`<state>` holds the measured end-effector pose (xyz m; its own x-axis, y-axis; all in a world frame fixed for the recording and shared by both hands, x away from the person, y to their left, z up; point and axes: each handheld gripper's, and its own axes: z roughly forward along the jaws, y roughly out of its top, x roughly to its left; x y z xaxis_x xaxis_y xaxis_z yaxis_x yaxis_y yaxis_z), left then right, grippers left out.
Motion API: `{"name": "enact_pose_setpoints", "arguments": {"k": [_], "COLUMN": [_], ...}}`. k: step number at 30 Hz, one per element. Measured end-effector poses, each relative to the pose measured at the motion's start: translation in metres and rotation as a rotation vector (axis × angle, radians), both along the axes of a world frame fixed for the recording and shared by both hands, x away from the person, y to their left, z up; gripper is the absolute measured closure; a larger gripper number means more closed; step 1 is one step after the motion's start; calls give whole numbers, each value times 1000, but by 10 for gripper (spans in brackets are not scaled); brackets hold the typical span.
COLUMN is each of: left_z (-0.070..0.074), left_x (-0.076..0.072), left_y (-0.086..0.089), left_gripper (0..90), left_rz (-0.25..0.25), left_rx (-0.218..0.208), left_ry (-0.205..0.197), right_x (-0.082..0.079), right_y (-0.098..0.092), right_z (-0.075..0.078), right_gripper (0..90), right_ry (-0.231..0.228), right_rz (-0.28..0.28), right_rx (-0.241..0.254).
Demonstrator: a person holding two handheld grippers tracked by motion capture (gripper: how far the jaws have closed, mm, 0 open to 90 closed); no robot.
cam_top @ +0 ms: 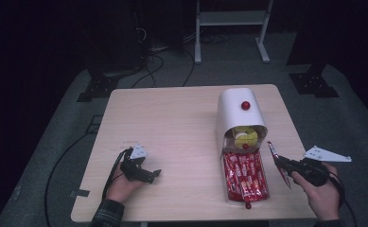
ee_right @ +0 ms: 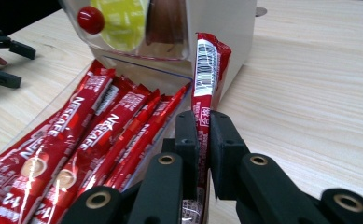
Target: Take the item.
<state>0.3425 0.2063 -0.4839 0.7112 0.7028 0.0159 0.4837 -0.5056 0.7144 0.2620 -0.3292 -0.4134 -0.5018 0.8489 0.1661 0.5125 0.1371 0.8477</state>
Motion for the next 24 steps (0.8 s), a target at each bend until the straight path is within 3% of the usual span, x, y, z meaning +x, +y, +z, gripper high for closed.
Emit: {"name": "enact_pose_setpoints", "arguments": {"k": [11, 24], "left_z": [0, 0], "left_x": [0, 0], "left_y": [0, 0], "left_gripper": [0, 0], "left_rz": [1, 1], "left_rx": [-2, -3], "left_ry": [0, -2], "right_x": [12, 33], "right_y": [-1, 7], "right_z": [-8, -25], "right_gripper": [821, 821], "right_ry": [10, 67], "right_rz": [-17, -30], "right_rx": [-7, -44]}}
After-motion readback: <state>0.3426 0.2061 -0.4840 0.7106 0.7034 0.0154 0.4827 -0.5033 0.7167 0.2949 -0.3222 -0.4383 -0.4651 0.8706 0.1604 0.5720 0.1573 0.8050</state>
